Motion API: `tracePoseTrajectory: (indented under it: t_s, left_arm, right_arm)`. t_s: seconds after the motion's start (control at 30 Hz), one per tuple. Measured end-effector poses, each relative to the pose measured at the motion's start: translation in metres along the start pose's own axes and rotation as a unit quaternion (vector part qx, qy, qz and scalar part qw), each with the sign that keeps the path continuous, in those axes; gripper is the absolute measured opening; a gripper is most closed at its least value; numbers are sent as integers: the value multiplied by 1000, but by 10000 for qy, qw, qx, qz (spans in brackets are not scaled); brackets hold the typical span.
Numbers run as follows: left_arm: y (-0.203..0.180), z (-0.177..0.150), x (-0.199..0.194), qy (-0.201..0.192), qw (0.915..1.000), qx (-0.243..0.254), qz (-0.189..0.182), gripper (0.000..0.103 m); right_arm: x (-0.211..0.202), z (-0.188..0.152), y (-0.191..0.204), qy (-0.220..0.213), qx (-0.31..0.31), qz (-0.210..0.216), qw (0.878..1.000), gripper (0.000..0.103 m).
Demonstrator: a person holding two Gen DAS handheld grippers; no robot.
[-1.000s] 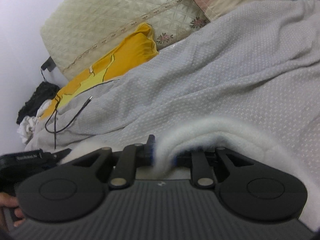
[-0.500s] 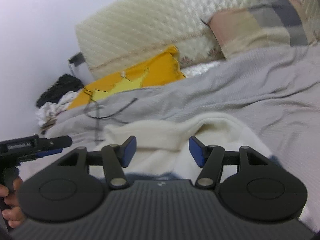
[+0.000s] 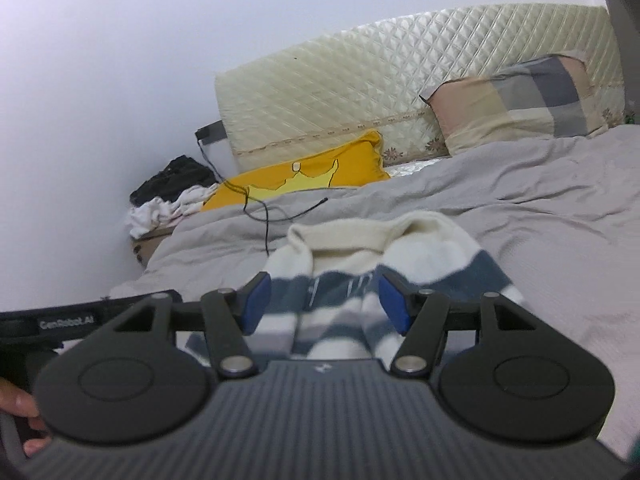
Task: Fold large clothes
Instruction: 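Lay the sweater flat on the bed and open both grippers, then grasp the sweater sleeve with the left gripper and lift it toward the body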
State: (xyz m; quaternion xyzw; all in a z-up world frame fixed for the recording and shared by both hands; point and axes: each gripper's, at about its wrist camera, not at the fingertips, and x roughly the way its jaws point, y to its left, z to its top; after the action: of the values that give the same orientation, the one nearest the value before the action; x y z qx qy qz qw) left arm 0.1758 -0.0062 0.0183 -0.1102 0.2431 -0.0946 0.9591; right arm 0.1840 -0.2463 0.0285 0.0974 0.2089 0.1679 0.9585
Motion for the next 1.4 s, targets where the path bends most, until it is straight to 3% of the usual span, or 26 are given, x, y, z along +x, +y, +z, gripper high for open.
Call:
tracePoseTrajectory:
  t_s: [0.13, 0.3, 0.43, 0.77, 0.97, 1.2, 1.4]
  left_arm:
    - [-18, -35, -28, 0, 9996, 287, -27, 68]
    - [-24, -74, -47, 182, 9994, 311, 8, 69]
    - [-9, -101, -42, 609, 9981, 42, 43, 68]
    - [17, -131, -8, 1483, 9879, -407, 192, 67]
    - [7, -139, 10, 1601, 9862, 72, 423, 67]
    - [-12, -147, 26, 1605, 9787, 829, 973, 51]
    - [-16, -153, 37, 1686, 9729, 1043, 1190, 44]
  right_arm:
    - [-29, -27, 14, 51, -387, -223, 9990, 62]
    - [-50, -60, 15, 255, -276, -250, 9990, 62]
    - [-48, -79, 13, 581, -22, -194, 9981, 62]
    - [-26, -111, 15, 1229, 339, -209, 9916, 62]
    - [-12, -114, -4, 1463, 850, -208, 9854, 62]
    - [-2, -120, -7, 1681, 884, -128, 9817, 62]
    - [-1, -121, -4, 1741, 786, -50, 9816, 62]
